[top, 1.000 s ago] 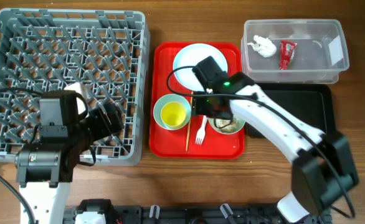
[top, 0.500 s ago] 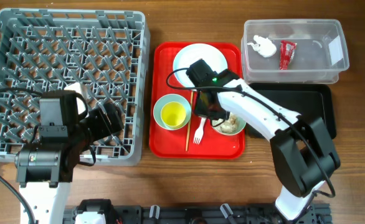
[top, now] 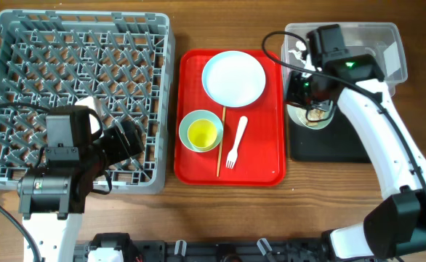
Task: Sort waste into correct bins and load items into the dishwasher rack
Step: 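Tip the green bowl over the black tray to pour out the rice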
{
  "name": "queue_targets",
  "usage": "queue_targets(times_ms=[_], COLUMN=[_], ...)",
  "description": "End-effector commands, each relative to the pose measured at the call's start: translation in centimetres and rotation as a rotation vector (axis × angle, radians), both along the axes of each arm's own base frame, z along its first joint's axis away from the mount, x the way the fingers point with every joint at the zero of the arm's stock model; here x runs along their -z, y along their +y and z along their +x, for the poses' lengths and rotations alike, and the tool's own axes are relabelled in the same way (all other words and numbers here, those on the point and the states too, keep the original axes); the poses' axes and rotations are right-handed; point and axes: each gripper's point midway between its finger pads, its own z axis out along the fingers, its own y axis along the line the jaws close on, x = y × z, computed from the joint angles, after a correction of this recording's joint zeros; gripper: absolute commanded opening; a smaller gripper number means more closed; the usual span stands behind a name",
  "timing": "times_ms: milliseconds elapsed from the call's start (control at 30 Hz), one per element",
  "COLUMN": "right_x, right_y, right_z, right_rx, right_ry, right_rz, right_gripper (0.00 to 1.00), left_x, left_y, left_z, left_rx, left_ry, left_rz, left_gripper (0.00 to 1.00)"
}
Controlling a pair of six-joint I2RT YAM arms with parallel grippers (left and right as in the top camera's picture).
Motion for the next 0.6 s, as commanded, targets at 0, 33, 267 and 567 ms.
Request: queue_targets(times_ms=[0,33,267,567], right_x=[2.0,2.5,3.2,-0.5], right_y=[0.0,-0.2,-3.2,-8.7], right_z=[-1.1,-1.2,-1.4,-0.3], right_rx=[-0.112,-0.112,0.073,0.414], right_ry=[0.021,0.016,-0.051,-0.057], right_rz=[0.198,0.254,0.702,1.087], right_gripper=[0.04,0.04,0.04,0.04], left_x=[-0.9,-0.9,-0.9,-0.9], left_y=[-0.3,-0.3,-0.3,-0.3], left_z=[0.3,0.3,0.3,0.3], left_rx=[0.000,0.000,0.000,0.000], left_ry=[-0.025,-0.026,-0.025,-0.025], left_rz=[-0.017,-0.017,-0.017,-0.017], left_gripper=[1.00,1.00,1.00,1.00])
